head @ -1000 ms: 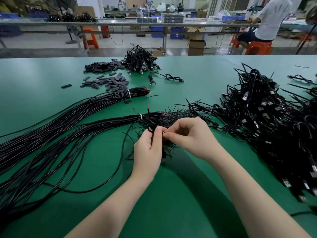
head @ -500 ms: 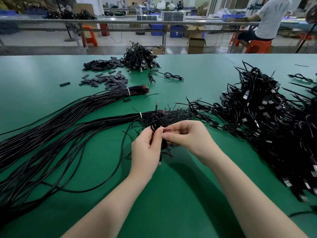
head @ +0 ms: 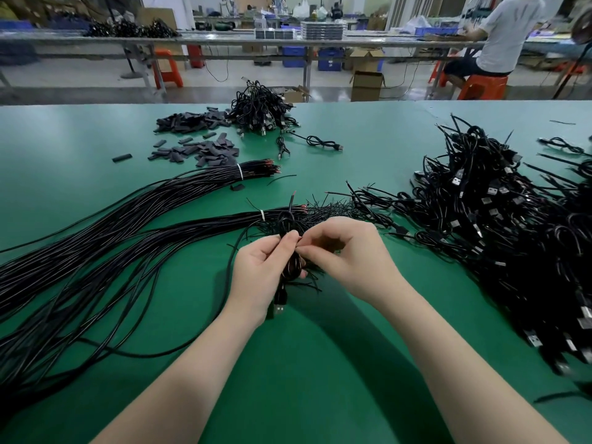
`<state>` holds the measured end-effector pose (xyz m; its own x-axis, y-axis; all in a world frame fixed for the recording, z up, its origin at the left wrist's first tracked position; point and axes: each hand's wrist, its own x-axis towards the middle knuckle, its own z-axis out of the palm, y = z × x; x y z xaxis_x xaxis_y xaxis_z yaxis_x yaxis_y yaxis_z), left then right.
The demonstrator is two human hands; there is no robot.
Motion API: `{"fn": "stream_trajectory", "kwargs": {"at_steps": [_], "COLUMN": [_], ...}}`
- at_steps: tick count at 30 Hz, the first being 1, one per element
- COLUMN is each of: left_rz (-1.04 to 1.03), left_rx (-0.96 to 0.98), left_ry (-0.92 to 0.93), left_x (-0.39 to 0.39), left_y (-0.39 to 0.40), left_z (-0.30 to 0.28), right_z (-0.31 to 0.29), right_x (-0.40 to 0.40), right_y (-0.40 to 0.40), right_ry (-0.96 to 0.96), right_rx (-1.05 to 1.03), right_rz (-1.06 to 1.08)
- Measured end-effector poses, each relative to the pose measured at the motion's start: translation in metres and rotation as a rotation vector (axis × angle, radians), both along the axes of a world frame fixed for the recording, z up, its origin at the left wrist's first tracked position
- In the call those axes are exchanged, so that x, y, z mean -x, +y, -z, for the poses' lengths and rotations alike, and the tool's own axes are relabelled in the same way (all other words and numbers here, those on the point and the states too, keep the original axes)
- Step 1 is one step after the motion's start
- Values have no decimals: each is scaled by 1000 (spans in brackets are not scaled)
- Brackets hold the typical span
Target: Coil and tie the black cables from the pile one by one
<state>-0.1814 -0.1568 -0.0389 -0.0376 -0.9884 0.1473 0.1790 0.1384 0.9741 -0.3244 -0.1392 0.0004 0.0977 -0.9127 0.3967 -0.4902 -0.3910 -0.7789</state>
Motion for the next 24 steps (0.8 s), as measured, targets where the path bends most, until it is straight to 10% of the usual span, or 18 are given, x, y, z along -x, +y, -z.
{"fn": "stream_trajectory", "kwargs": {"at_steps": [6,24], "left_rz": [7,35], "left_rx": [-64,-3], "left_ry": [101,59], "left_x": [2,-3], "left_y": [1,1], "left_z": [3,3], "right_z": [8,6], "right_x": [-5,-3], "right_y": [-1,-4], "right_ry": [-250,-199], "right_rx": [-246,-239], "right_rz": [101,82]}}
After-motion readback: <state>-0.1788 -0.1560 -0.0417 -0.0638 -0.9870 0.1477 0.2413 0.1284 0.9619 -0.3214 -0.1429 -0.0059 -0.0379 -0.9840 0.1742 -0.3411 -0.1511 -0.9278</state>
